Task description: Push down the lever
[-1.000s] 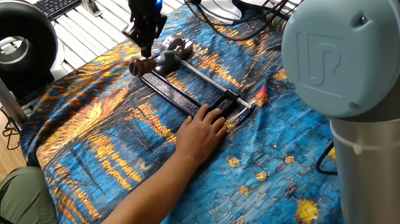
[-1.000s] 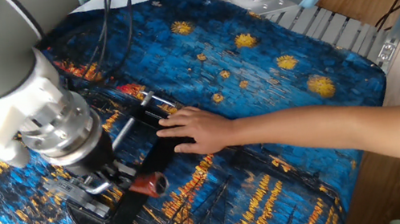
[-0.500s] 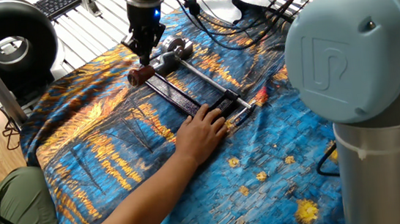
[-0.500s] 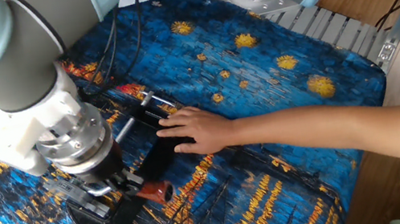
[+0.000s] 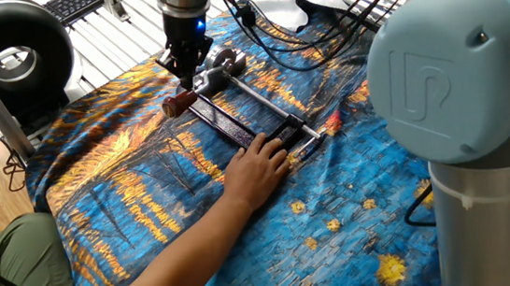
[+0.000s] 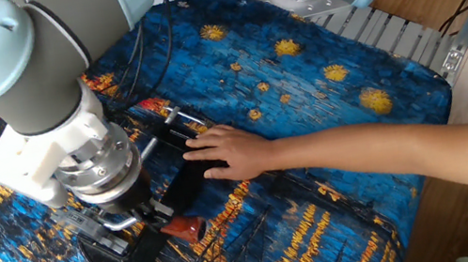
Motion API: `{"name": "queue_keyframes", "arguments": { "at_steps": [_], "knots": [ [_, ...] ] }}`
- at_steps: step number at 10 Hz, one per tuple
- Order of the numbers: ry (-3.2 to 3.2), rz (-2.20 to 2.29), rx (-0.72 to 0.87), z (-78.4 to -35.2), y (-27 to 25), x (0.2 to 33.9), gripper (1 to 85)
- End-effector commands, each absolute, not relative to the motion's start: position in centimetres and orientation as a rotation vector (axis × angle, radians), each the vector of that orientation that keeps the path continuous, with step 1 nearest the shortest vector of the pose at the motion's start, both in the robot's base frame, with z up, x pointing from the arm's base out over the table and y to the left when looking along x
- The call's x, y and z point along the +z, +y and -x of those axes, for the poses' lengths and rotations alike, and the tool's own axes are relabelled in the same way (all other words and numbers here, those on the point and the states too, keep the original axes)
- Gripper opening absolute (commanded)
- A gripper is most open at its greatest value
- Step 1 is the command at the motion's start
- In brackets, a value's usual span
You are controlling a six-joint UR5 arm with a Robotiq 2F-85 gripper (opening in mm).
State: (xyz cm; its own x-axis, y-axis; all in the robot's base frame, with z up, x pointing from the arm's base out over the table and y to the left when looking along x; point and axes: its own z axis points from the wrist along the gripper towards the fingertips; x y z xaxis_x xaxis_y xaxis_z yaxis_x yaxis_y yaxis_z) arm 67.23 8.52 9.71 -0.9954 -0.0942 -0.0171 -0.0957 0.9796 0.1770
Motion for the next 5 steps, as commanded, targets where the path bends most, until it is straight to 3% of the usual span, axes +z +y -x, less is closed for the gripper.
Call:
{"name": "queue_keyframes", "arguments": {
  "at_steps": [1, 5],
  "knots": [
    [3.106, 0.109, 0.283, -66.88, 9.01, 9.37, 1.0],
    [3.103, 0.104, 0.275, -66.61, 9.2, 8.52, 1.0]
  ]
}}
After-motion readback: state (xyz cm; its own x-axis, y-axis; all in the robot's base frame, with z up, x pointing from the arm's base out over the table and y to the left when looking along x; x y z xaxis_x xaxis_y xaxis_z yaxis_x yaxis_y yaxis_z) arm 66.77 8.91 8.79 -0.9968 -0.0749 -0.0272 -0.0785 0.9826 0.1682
